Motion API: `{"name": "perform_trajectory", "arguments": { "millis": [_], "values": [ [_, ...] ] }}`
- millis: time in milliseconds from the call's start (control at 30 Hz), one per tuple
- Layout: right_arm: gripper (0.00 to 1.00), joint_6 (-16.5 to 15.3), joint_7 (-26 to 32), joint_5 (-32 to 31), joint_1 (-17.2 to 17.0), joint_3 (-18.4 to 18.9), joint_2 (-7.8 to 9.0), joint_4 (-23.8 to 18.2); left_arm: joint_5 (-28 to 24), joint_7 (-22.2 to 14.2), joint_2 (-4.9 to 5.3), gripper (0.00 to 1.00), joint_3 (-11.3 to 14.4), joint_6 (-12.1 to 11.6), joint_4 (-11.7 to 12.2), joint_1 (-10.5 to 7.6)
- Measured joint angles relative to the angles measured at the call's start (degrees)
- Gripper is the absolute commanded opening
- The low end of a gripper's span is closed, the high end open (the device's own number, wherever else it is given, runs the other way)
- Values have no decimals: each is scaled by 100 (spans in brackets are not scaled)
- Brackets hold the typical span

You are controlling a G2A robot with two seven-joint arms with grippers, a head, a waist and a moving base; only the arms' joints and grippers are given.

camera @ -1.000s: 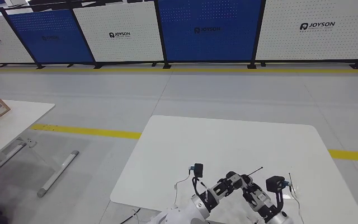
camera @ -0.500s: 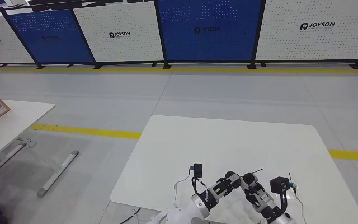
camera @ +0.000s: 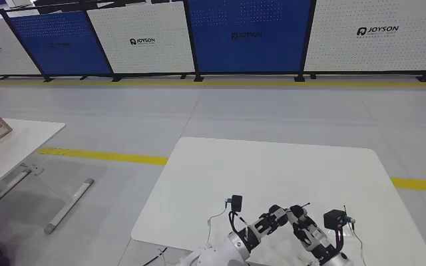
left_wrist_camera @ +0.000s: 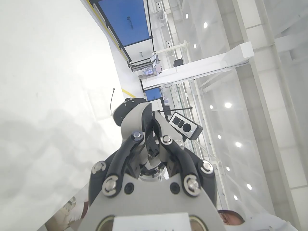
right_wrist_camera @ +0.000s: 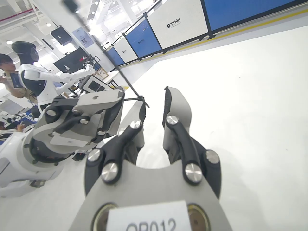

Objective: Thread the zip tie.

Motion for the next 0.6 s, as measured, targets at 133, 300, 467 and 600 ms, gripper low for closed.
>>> {"name": "perform_trajectory", "arguments": {
  "millis": [133, 300, 467, 600],
  "values": [
    [21, 0, 9, 1, 17, -17, 9, 10, 16, 7, -4, 0, 12, 13, 14, -2],
    [21, 0, 18, -17, 32, -27, 23, 20, 32, 24, -10, 0, 25, 32, 31, -15],
    [6, 0, -25, -60, 15, -30, 40, -1, 59, 66, -18, 0, 40, 58, 39, -23],
    [0, 0, -47, -65, 11, -36, 53, -2, 69, 93, -25, 0, 50, 73, 51, -28]
  ]
}}
